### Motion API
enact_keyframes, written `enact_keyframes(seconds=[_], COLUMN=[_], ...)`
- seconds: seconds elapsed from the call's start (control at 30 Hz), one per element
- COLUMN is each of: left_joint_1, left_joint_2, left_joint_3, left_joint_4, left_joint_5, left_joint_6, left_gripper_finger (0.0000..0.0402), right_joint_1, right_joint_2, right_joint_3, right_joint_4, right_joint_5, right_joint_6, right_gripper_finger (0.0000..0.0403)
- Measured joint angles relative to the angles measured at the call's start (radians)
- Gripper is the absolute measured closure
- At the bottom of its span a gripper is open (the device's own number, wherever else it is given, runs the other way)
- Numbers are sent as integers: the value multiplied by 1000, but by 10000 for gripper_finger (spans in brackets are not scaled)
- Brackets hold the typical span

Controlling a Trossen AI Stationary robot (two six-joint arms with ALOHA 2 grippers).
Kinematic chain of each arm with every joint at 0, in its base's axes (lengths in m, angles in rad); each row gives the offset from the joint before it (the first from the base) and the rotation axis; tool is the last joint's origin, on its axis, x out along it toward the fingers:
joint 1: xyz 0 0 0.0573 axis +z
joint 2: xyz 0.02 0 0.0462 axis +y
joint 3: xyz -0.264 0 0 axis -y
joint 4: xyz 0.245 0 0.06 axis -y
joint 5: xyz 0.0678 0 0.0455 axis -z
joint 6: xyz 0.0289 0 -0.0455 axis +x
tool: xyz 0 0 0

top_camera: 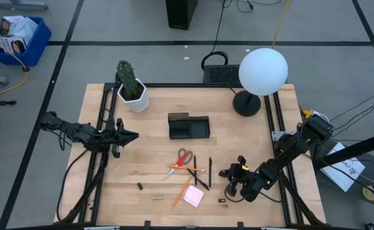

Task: Pick and place office supplies into organizer
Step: Put the top black binder clip into the bottom left of the desk organizer

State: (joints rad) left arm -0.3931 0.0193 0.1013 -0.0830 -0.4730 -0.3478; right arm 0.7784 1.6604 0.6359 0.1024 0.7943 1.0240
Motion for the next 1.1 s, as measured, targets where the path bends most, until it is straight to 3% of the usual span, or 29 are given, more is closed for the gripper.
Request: enact_keyframes(seconds=[0.17,0.57,1.1], left_joint_1=[0,0,0], left_joint_2=[0,0,0], left_joint_3=[0,0,0], left_joint_4=[-1,-4,-4], left_joint_5=[-8,-26,-26], left_joint_6=[5,12,28], left_gripper_finger=[362,362,362], right_joint_1=[-30,-207,-438], right_joint_2=[0,0,0], right_joint_3=[0,0,2], right_joint_4=[37,477,777], right_joint_5=[13,-65,-148], right_joint_6=[-48,-551,-769], right_gripper_finger=[393,399,397])
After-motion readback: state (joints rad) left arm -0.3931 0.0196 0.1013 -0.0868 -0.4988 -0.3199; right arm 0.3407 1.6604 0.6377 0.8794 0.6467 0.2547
